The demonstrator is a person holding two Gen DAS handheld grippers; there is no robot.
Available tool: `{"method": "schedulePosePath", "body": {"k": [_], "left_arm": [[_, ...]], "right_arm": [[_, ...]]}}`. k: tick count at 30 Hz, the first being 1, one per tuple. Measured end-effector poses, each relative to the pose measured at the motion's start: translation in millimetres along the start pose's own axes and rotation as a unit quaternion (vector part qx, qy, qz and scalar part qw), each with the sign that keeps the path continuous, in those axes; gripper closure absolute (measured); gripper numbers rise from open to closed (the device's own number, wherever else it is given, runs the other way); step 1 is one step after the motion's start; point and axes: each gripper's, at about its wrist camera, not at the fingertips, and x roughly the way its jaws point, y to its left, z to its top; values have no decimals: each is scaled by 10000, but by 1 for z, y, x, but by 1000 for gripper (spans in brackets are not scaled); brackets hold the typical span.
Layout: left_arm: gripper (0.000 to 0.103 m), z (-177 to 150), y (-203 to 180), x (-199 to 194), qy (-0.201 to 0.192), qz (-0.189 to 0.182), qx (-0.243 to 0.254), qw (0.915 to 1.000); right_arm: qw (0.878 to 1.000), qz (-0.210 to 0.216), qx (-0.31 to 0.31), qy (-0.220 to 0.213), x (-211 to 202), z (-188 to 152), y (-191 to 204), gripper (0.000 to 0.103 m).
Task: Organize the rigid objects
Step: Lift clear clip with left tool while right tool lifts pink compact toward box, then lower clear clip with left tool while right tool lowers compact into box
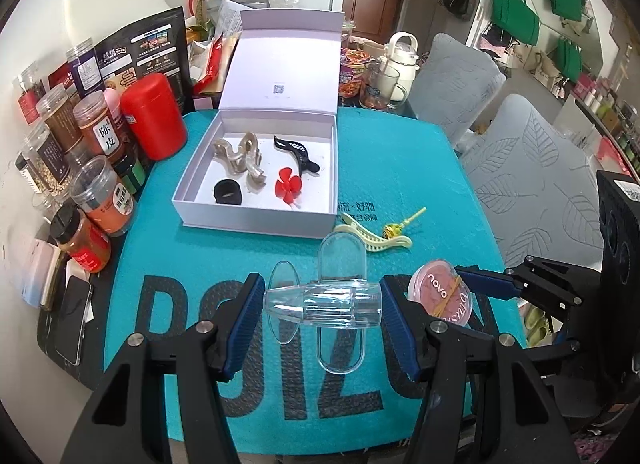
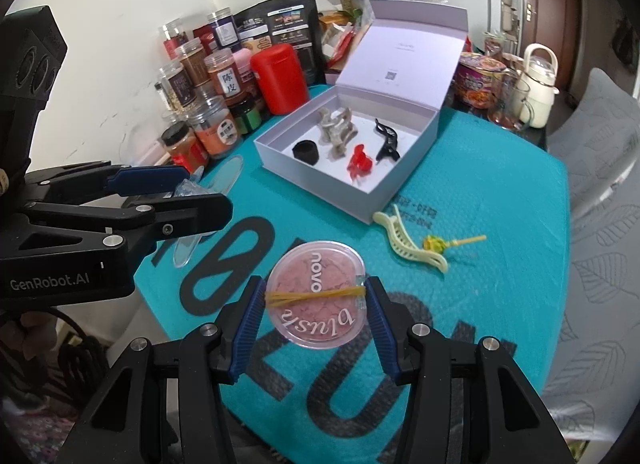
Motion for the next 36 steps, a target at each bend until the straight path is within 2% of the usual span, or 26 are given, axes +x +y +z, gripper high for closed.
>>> {"method": "schedulePosePath", "body": {"k": [16,36], "left_arm": [[45,51,40,31,-2,-82,-39,10000],[45,128,84,105,175,-169,188,9995]], "right_arm": [[9998,-178,33,-17,39,58,-10,53],[9990,-391,194,-98,95,135,-45,53]]}}
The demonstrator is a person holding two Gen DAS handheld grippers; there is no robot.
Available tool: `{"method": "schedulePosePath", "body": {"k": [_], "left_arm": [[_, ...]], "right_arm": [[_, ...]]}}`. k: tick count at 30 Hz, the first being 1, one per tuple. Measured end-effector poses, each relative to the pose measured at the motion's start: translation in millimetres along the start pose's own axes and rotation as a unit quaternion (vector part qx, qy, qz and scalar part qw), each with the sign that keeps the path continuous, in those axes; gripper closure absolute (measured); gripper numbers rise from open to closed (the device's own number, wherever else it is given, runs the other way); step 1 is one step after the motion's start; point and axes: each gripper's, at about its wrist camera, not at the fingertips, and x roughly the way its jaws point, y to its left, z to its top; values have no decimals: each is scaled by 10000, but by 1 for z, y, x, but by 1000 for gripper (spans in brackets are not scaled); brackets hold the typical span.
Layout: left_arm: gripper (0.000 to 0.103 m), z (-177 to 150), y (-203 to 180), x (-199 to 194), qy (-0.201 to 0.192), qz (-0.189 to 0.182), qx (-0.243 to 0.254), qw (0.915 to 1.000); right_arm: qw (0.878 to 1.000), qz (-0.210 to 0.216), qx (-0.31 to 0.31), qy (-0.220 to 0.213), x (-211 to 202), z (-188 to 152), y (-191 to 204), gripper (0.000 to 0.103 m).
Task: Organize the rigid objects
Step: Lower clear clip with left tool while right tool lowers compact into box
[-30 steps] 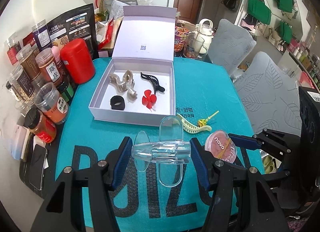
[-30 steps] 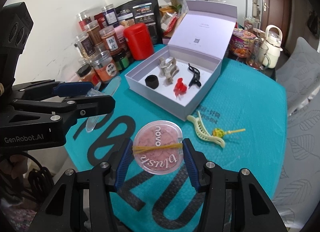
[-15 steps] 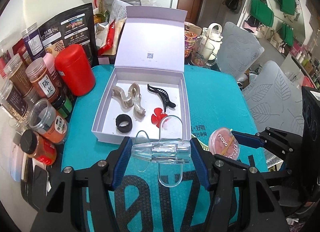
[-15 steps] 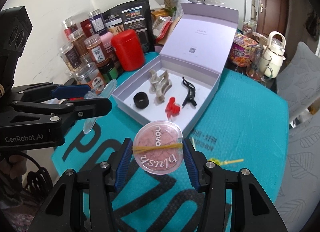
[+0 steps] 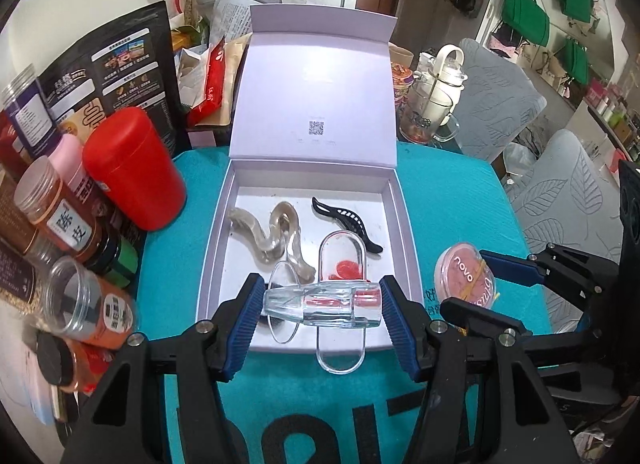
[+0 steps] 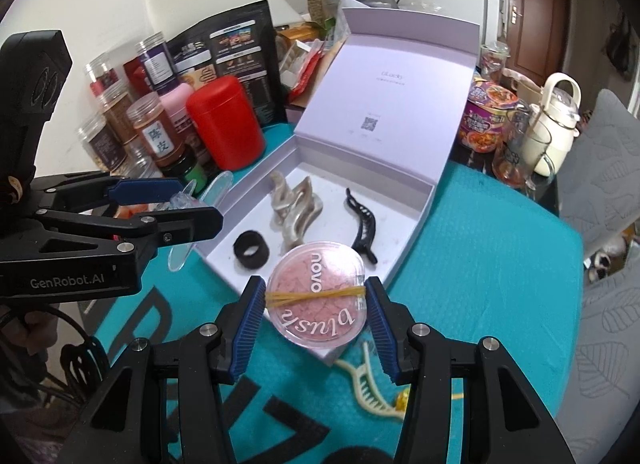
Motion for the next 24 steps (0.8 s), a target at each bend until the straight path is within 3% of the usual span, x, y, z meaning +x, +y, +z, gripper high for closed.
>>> {"method": "schedulePosePath", "body": {"k": [12,24], "left_arm": [[45,22,19,43,170,16,111,9998],[45,12,37,80,446,50,-56,9990]], "right_arm": [[9999,-118,61,61,44,28,-22,53],[9997,-3,39,236,94,37,-24,53]]}}
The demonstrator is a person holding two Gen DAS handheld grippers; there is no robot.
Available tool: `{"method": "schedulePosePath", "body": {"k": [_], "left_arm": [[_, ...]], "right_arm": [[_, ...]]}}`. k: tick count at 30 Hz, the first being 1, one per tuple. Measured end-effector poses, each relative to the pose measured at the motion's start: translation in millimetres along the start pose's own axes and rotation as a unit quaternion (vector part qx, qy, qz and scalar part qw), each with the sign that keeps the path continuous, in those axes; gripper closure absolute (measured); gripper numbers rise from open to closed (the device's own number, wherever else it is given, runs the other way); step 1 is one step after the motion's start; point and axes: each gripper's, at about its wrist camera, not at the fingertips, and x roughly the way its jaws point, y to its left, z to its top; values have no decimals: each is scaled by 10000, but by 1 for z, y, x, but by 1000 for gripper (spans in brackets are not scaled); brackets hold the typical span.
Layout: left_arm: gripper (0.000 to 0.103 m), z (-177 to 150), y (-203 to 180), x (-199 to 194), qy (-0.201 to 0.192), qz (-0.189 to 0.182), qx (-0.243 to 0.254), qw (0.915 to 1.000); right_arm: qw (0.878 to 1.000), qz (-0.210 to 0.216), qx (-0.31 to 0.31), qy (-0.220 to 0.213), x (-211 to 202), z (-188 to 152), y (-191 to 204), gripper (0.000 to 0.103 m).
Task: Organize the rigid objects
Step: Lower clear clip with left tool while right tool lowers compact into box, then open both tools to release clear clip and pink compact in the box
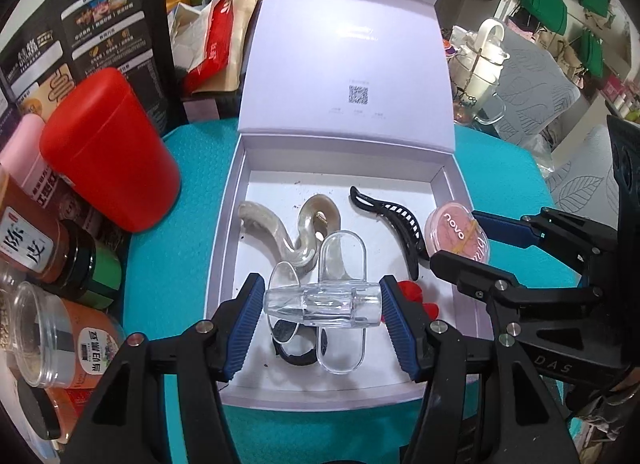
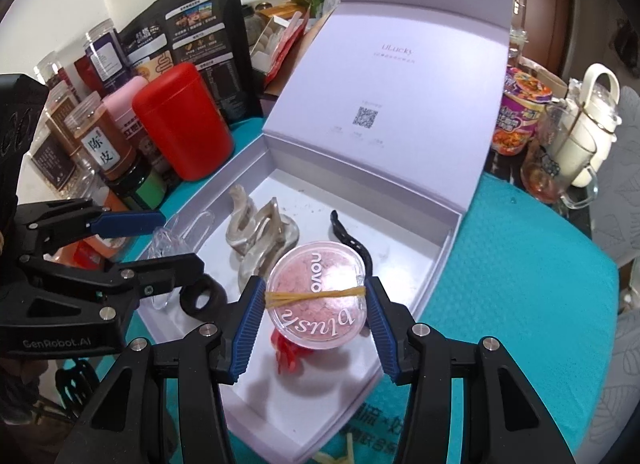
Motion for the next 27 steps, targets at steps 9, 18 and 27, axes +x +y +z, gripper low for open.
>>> {"method": "schedulePosePath", "body": {"k": [9,18,27], "left_arm": [[45,-9,9,26,239,-2,-73,9997],[45,-18,13,43,477,53,-109,9988],[44,-17,13,49,636,190,-154,9977]], "right_arm": [[9997,14,17,229,25,-1,-2,53],[9992,5,39,407,41,-1,-1,53],[9986,-108,22,516,45,-1,2,52]]}}
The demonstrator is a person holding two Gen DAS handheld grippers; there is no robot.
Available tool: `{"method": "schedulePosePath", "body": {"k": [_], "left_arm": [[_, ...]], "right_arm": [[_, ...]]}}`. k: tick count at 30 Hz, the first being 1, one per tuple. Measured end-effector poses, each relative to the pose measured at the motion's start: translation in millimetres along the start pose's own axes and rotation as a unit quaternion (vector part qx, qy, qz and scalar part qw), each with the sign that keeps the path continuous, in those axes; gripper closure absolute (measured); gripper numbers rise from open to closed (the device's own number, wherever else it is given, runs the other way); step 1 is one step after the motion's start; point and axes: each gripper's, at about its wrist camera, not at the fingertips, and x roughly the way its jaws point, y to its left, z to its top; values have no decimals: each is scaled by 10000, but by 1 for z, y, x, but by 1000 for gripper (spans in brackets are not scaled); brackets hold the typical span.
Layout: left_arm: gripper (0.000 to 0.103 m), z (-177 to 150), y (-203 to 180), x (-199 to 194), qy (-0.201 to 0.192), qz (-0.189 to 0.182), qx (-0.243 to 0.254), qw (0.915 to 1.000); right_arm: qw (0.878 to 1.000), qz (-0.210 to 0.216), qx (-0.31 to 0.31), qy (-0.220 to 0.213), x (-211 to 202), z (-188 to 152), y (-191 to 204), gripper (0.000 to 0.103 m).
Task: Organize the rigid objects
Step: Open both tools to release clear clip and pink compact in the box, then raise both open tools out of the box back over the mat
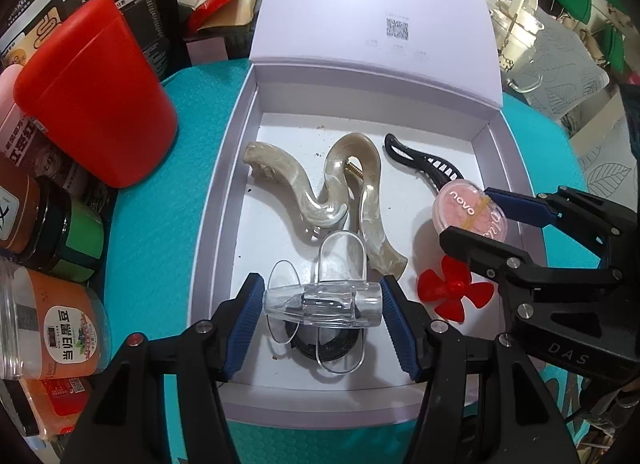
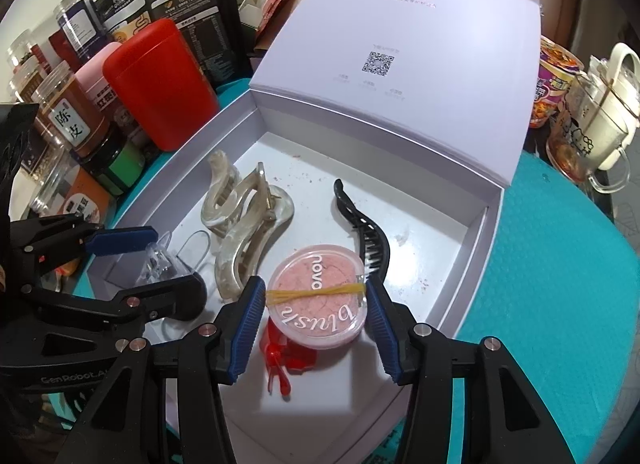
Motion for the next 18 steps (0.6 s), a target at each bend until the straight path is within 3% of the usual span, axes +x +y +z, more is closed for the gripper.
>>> {"method": "schedulePosePath", "body": {"k": [3,6,18], "left_arm": [[43,2,0,0,66,-50,-47,10000],[31,2,1,-3,60,37,-120,9999],[31,8,-7,-49,-329,86,-123,9993]], "right_arm": [[10000,-22,9,2,-3,-1,-1,50],[10000,-35,31,-18,-8,-2,-2,48],[9995,-85,72,-312,-47,-1,-3,48]]}}
